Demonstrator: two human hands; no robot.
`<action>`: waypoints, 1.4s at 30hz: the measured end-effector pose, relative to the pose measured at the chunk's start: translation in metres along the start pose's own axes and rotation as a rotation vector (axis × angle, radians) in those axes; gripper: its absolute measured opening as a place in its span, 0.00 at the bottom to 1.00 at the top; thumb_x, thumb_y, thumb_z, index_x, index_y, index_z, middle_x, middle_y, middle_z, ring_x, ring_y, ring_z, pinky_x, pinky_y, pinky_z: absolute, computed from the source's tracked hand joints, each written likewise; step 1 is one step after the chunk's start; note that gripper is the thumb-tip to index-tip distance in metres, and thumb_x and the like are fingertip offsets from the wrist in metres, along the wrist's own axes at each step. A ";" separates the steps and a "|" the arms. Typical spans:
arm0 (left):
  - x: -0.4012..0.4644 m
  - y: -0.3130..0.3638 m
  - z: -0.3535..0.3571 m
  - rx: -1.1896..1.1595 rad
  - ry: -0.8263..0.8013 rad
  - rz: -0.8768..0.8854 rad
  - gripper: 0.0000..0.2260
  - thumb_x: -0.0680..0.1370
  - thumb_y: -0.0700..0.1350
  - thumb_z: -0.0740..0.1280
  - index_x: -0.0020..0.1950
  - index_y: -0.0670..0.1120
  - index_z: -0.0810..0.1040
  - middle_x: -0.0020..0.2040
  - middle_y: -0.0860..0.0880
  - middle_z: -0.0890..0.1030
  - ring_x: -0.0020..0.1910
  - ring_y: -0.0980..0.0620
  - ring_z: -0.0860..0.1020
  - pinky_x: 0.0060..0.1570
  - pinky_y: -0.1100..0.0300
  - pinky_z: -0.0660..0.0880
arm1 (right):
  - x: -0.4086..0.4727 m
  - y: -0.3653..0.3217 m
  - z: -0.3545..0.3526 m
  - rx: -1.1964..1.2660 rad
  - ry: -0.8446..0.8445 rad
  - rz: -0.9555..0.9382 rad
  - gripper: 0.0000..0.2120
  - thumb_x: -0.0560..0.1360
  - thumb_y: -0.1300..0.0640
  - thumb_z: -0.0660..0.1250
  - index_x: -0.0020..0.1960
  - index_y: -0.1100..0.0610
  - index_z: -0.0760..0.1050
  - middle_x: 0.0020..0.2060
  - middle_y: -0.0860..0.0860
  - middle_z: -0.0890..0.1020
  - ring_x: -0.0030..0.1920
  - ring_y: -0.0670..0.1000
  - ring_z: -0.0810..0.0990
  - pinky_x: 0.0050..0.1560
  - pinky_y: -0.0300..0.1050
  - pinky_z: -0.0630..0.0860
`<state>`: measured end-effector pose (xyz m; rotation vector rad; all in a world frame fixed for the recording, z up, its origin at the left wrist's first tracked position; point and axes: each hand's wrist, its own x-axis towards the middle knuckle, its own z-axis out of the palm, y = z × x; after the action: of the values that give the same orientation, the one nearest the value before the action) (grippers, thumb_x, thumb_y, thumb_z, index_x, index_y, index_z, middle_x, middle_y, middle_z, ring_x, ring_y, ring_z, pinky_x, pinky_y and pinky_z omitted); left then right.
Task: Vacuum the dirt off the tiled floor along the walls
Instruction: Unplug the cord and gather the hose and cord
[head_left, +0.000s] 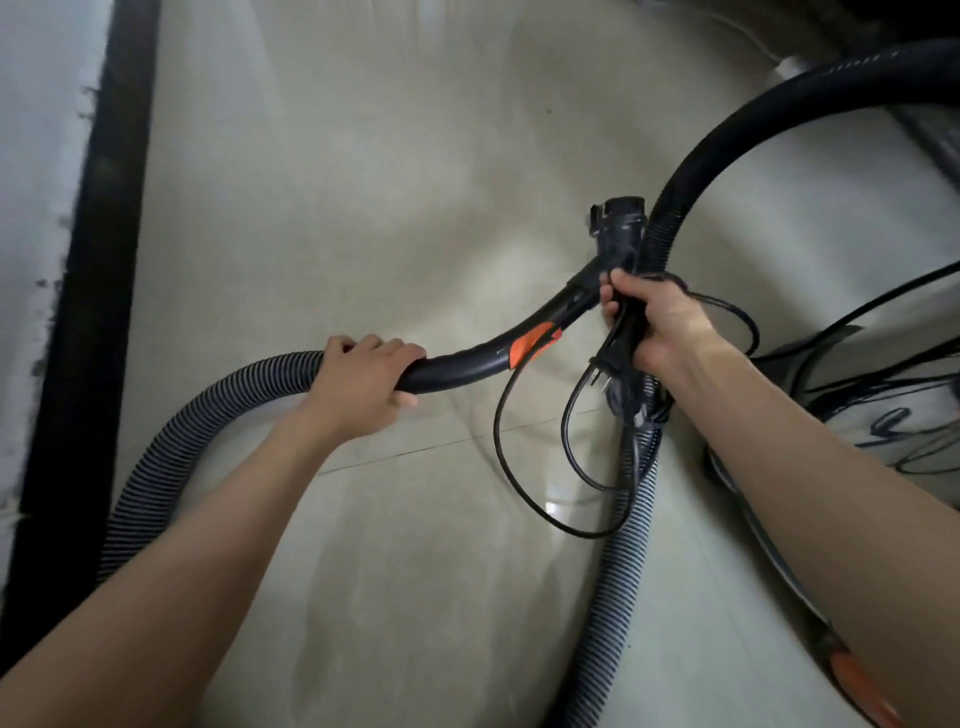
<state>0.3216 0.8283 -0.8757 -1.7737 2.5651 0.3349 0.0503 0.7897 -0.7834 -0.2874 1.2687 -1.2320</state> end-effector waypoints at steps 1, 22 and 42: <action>0.001 0.005 -0.004 -0.014 0.004 0.000 0.18 0.78 0.53 0.62 0.67 0.53 0.67 0.61 0.55 0.74 0.60 0.51 0.70 0.60 0.52 0.58 | -0.004 0.004 0.000 -0.046 -0.021 0.013 0.09 0.79 0.68 0.63 0.40 0.64 0.73 0.36 0.54 0.77 0.25 0.44 0.77 0.26 0.31 0.72; 0.018 0.098 -0.063 -0.420 0.237 -0.130 0.19 0.74 0.52 0.70 0.62 0.50 0.70 0.54 0.54 0.76 0.60 0.49 0.72 0.57 0.53 0.60 | -0.059 0.029 -0.015 -0.219 -0.125 0.074 0.09 0.77 0.55 0.69 0.40 0.55 0.72 0.29 0.50 0.71 0.22 0.44 0.68 0.19 0.35 0.63; 0.023 0.104 -0.149 -0.722 -0.175 -0.014 0.13 0.76 0.54 0.67 0.45 0.45 0.81 0.36 0.50 0.79 0.34 0.56 0.74 0.37 0.61 0.70 | -0.082 0.008 -0.007 -0.344 -0.345 -0.028 0.04 0.76 0.56 0.69 0.46 0.56 0.77 0.24 0.41 0.73 0.26 0.41 0.71 0.25 0.33 0.67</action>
<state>0.2347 0.8155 -0.7155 -1.7936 2.4654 1.4933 0.0638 0.8623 -0.7464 -0.7367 1.1691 -0.9324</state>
